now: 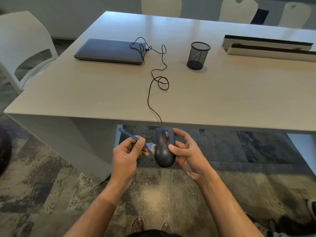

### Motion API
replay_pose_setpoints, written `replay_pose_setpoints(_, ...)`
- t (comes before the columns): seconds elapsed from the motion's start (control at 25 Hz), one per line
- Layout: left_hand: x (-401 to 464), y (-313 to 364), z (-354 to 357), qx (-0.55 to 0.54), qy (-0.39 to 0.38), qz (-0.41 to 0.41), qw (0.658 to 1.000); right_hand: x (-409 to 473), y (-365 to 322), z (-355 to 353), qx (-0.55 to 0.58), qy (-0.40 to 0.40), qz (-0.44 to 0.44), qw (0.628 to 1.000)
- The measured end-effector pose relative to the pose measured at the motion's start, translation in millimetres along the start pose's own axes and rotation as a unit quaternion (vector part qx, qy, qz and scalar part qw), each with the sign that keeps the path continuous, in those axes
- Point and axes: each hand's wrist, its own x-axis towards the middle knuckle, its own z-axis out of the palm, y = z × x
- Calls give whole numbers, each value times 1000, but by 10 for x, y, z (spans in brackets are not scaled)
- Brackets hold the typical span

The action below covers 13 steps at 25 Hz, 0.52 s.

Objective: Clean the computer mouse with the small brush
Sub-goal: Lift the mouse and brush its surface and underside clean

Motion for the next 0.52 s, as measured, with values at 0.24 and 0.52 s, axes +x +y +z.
replay_pose_setpoints(0.24,-186,33,-18,-3,-33,6,999,9,-40,-12,13,18,-7,1000)
replay_pose_setpoints(0.52,-380,-58,7,62,-63,-6,996,39,-85,-23,18,40,-12,999)
